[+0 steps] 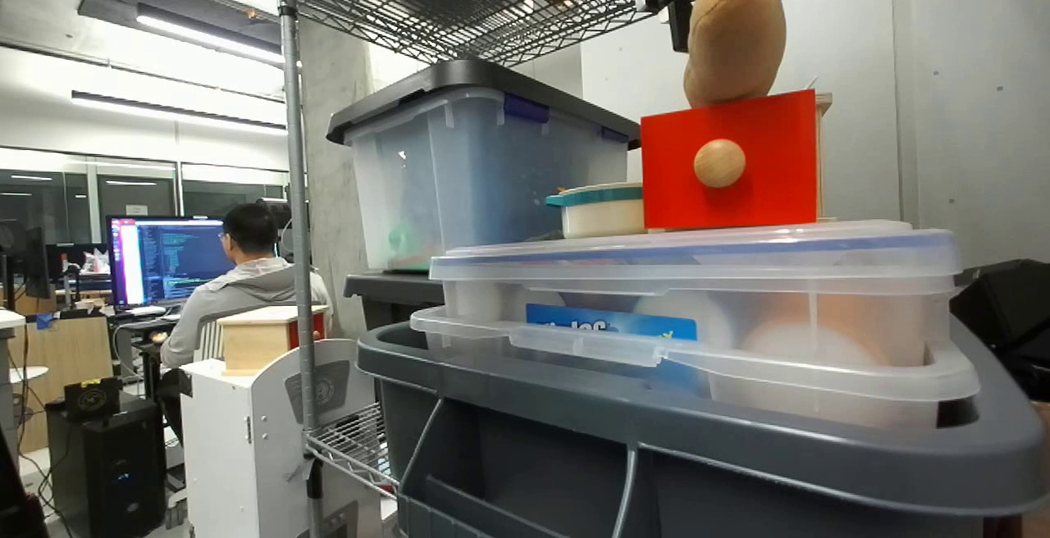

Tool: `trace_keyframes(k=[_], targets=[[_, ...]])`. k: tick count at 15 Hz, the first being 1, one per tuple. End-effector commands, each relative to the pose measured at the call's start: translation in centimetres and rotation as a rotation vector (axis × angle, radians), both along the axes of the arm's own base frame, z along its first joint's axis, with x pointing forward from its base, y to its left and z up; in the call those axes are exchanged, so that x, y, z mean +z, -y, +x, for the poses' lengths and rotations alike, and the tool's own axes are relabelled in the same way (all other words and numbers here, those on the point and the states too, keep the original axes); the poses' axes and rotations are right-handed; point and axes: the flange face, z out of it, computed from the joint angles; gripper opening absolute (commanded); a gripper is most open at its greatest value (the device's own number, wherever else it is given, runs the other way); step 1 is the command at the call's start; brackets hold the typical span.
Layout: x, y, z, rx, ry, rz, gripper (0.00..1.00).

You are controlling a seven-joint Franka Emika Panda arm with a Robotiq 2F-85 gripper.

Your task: Put the brown and orange plushies in the open drawer

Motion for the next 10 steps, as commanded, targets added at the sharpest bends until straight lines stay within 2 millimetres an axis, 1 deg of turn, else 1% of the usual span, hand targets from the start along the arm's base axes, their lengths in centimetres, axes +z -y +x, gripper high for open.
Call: trace_keyframes(k=[1,10], targets=[[0.35,-0.57,0.71,-0.015,-0.010,-0.002,1.00],[0.46,-0.50,0.65,-0.035,-0.008,-0.001,1.00]])
